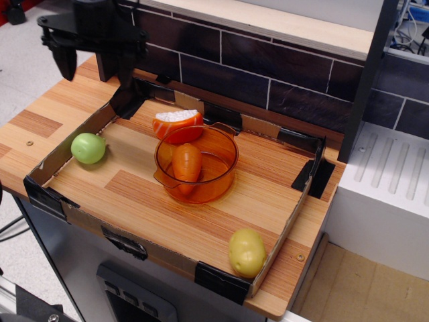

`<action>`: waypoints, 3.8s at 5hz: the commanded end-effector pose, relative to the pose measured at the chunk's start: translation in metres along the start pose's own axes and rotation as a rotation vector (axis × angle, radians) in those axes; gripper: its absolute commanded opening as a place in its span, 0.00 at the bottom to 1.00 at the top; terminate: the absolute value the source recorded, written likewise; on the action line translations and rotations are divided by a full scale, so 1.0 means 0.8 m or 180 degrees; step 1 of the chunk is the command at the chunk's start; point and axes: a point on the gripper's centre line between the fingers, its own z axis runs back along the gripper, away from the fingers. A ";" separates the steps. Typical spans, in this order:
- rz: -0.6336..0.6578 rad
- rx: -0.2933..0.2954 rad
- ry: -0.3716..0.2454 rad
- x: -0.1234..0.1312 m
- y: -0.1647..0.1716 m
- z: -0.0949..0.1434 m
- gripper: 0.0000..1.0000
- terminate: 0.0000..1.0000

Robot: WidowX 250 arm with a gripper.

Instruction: Take carrot out of pot

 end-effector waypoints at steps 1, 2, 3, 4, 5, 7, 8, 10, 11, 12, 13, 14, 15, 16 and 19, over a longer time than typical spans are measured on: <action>-0.0229 -0.0308 0.0074 -0.028 -0.054 0.059 1.00 0.00; -0.0263 -0.0379 0.0187 -0.043 -0.081 0.058 1.00 0.00; -0.0155 -0.0349 0.0075 -0.051 -0.097 0.039 1.00 0.00; -0.0050 -0.0438 0.0172 -0.061 -0.110 0.022 1.00 0.00; -0.0052 -0.0404 0.0136 -0.065 -0.117 0.006 1.00 0.00; 0.0066 -0.0380 0.0079 -0.065 -0.112 -0.017 1.00 0.00; 0.0102 -0.0392 0.0067 -0.064 -0.117 -0.022 1.00 0.00; 0.0153 -0.0343 0.0110 -0.067 -0.120 -0.036 1.00 0.00; 0.0154 -0.0311 0.0126 -0.069 -0.119 -0.042 1.00 0.00; 0.0119 -0.0310 0.0119 -0.073 -0.118 -0.047 1.00 0.00; 0.0118 -0.0351 0.0124 -0.074 -0.118 -0.047 1.00 0.00; 0.0105 -0.0330 0.0150 -0.074 -0.118 -0.052 0.00 0.00; 0.0111 -0.0340 0.0156 -0.072 -0.117 -0.048 0.00 0.00; 0.0100 -0.0403 0.0186 -0.065 -0.113 -0.024 0.00 0.00; 0.0384 -0.0720 0.0102 -0.017 -0.067 0.042 0.00 0.00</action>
